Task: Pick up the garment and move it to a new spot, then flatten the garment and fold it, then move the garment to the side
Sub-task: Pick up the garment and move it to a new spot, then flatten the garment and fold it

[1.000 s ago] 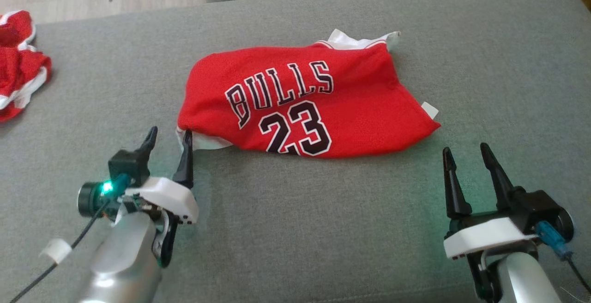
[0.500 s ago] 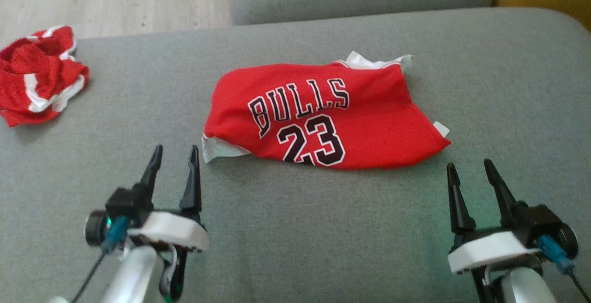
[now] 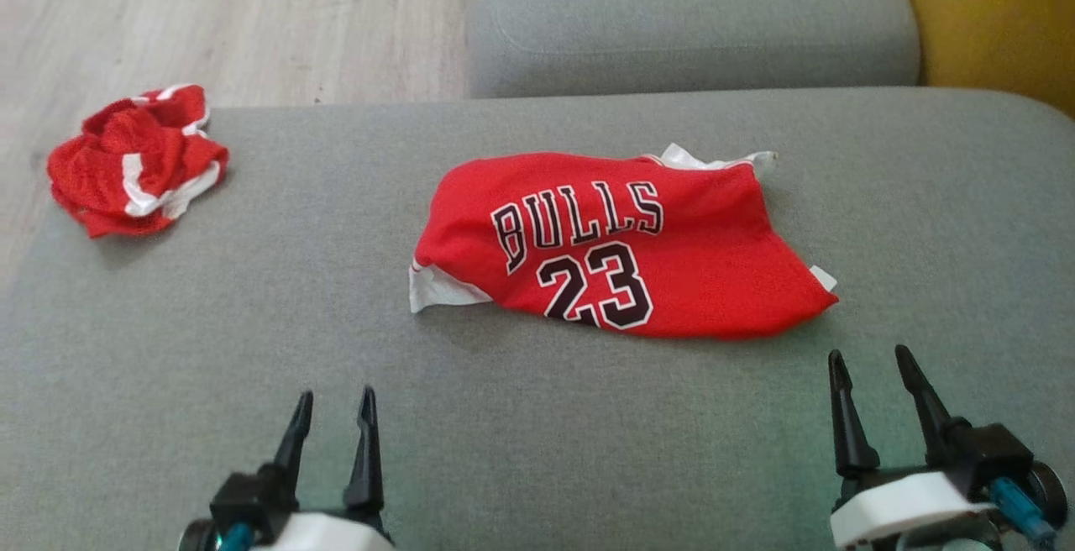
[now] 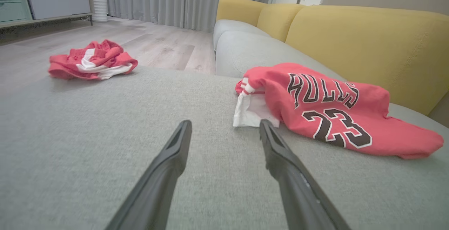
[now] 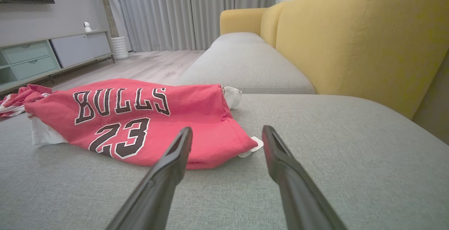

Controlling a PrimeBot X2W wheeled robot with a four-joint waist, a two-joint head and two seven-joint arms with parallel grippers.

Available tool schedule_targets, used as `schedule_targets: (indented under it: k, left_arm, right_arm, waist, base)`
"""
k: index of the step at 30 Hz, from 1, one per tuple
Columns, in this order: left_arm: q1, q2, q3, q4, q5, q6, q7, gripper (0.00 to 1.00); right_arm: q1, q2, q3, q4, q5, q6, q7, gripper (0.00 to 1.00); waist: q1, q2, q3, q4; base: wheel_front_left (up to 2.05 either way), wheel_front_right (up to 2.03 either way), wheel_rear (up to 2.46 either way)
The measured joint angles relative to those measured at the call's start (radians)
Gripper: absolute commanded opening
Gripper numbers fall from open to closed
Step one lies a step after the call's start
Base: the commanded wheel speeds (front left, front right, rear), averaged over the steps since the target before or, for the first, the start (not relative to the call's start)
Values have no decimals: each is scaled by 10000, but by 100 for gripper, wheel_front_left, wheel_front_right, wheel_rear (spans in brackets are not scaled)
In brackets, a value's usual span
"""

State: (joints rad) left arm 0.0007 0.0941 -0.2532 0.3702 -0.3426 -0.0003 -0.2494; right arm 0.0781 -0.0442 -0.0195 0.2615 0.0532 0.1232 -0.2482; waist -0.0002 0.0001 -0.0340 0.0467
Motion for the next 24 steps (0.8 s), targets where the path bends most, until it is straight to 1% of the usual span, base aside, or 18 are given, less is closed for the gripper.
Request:
schedule_targets:
  k: [10,12,24]
  left_arm:
    - [476,-88,25,-67,6,-13,0,100]
    - [476,-104,29,-71,6,-86,0,100]
    - [476,-134,31,-119,10,-94,0,100]
  right_arm:
    - [388,8,-12,-213,221,0,0,100]
    - [388,8,-10,-213,272,0,0,100]
    - [389,8,23,40,349,0,0,100]
  waist:
    - [1,0,-347,155]
    - [1,0,-381,160]
    - [2,0,-406,209]
  base:
    - [0,0,0]
    - [0,0,0]
    - [0,0,0]
